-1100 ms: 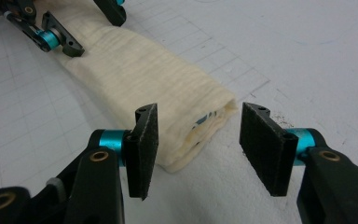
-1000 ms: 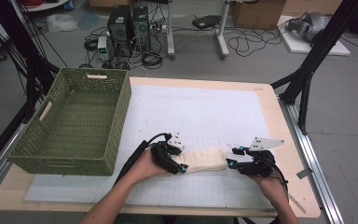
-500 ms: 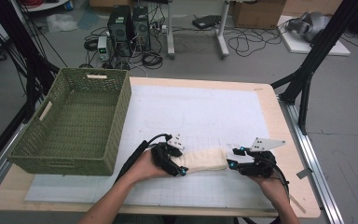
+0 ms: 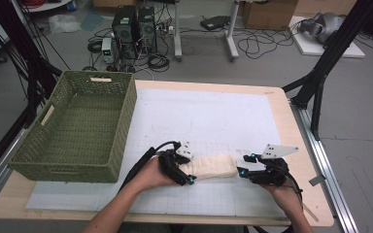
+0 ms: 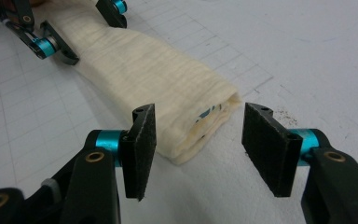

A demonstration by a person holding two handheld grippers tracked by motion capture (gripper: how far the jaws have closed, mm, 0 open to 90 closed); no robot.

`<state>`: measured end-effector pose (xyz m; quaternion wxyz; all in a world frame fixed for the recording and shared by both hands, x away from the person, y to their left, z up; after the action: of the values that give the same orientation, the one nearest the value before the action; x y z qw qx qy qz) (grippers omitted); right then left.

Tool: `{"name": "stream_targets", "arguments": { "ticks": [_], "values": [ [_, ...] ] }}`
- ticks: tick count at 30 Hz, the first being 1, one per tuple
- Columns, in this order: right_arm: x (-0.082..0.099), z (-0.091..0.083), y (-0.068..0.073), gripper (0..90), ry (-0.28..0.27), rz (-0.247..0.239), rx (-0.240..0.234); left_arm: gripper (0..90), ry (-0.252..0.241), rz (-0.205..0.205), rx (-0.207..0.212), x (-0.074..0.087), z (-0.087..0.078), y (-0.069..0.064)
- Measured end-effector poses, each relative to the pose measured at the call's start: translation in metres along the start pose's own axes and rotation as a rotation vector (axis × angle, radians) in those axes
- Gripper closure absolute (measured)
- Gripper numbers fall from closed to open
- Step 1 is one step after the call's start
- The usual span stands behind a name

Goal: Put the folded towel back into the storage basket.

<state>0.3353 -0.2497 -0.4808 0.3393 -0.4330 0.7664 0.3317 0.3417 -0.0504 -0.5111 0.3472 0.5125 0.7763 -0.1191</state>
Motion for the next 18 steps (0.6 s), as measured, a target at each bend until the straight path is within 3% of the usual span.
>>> {"name": "stream_targets", "arguments": {
  "ticks": [8, 18],
  "values": [
    [0.0025, -0.0065, 0.0000, 41.0, -0.006, 0.007, 0.021, 38.9, -0.013, 0.011, -0.027, 0.0011, -0.0007, 0.0029],
    [0.0019, -0.0090, -0.0014, 40.0, -0.019, 0.008, 0.032, 56.3, -0.019, -0.016, -0.059, -0.0002, -0.0008, 0.0096]
  ]
}}
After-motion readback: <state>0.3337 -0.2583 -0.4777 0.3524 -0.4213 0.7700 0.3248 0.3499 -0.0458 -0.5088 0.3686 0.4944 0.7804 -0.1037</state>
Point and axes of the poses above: each handheld gripper's, and its own axes: z roughly forward along the jaws, x roughly out of its underside, y roughly to its left, the point moved 10 cm from there along z, roughly forward along the jaws, and after that the axes turned 15 degrees about -x, right-handed, at the moved point
